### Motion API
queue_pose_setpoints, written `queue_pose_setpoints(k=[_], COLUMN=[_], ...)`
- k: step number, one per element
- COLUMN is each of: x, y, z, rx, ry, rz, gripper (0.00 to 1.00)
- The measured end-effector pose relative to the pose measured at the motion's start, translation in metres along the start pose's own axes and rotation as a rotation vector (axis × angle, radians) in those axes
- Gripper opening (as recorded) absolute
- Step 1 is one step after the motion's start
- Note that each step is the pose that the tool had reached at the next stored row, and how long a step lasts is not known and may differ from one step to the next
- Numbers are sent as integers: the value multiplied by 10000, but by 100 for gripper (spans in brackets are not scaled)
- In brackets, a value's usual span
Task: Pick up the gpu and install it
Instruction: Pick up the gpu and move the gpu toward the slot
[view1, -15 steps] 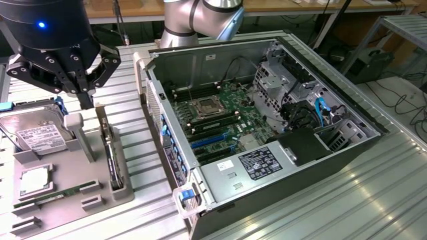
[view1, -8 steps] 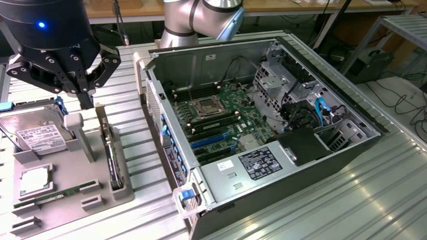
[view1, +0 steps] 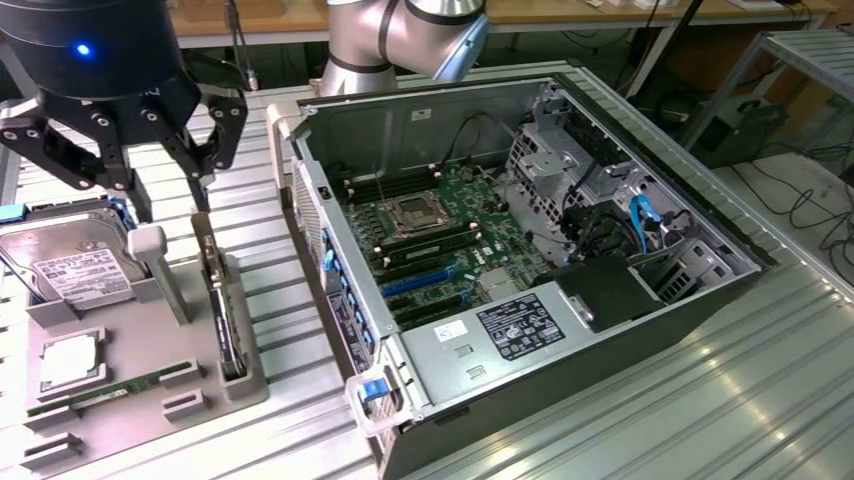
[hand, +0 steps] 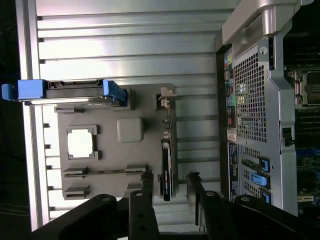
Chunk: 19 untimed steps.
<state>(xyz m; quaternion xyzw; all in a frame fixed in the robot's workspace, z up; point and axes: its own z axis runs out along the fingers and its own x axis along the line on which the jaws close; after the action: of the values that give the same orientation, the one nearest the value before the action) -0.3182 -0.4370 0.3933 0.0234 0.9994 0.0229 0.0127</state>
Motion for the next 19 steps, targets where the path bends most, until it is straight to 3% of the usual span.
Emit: queue_pose_setpoints(k=[4, 6, 7, 11, 19], x=[0, 1, 1, 2, 4], y=[0, -2, -2, -32, -60], z=[3, 25, 40, 119, 265], rx=[0, 3, 13, 11, 11], ry=[0, 0, 4, 31, 32], rz=[0, -28, -95, -343, -344], gripper=[60, 60, 66, 66, 66])
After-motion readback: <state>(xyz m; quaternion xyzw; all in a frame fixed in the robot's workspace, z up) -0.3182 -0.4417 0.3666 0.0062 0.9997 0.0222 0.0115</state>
